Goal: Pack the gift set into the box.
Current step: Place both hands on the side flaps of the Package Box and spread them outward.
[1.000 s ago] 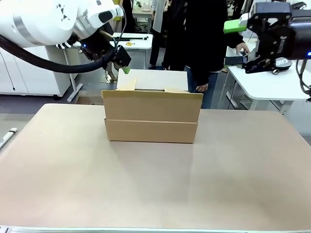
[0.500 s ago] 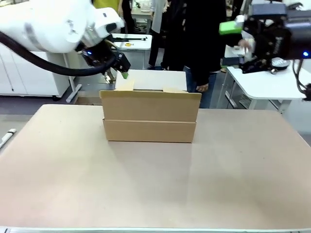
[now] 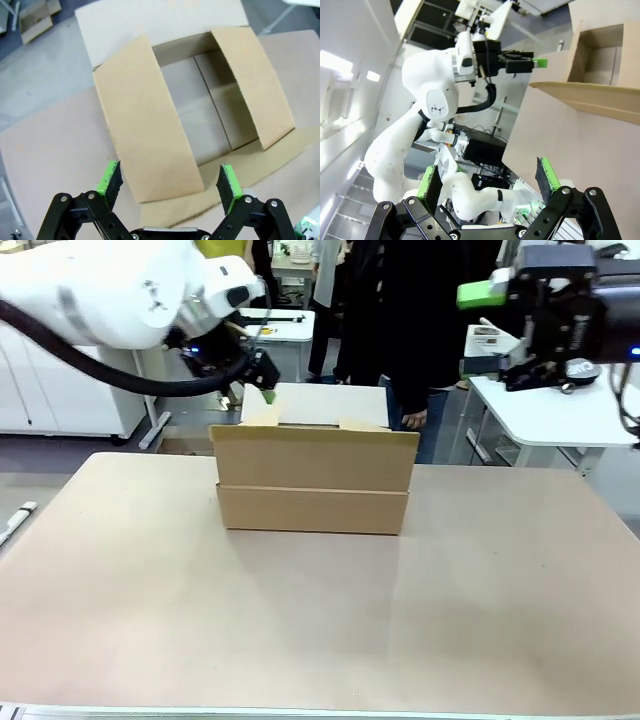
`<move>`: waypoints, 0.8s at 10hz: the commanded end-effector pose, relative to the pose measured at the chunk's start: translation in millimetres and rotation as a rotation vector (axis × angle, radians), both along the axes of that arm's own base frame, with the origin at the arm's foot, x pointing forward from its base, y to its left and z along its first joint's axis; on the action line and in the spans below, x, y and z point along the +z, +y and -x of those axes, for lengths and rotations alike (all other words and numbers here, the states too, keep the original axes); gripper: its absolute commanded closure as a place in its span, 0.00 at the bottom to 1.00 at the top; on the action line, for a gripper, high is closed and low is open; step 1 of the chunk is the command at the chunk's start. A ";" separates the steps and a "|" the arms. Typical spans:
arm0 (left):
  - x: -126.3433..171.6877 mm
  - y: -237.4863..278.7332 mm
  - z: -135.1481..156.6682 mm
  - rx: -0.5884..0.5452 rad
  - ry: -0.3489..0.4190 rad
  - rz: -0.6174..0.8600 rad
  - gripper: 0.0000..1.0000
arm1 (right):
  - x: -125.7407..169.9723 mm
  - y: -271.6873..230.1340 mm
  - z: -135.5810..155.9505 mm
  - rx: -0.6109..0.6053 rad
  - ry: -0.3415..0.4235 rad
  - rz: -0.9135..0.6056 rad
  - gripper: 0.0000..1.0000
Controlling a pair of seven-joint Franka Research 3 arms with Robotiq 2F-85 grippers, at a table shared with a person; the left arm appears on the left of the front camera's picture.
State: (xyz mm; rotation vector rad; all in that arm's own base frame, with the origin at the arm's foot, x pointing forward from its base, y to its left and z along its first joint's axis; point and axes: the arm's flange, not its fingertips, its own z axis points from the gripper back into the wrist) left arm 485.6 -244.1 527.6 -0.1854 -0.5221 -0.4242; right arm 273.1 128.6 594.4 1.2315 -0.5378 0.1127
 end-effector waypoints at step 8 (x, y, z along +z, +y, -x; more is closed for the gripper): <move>-84.8 -106.0 -59.3 0.145 0.095 -0.259 0.00 | -1.6 3.2 -3.5 0.009 -0.019 -0.022 0.00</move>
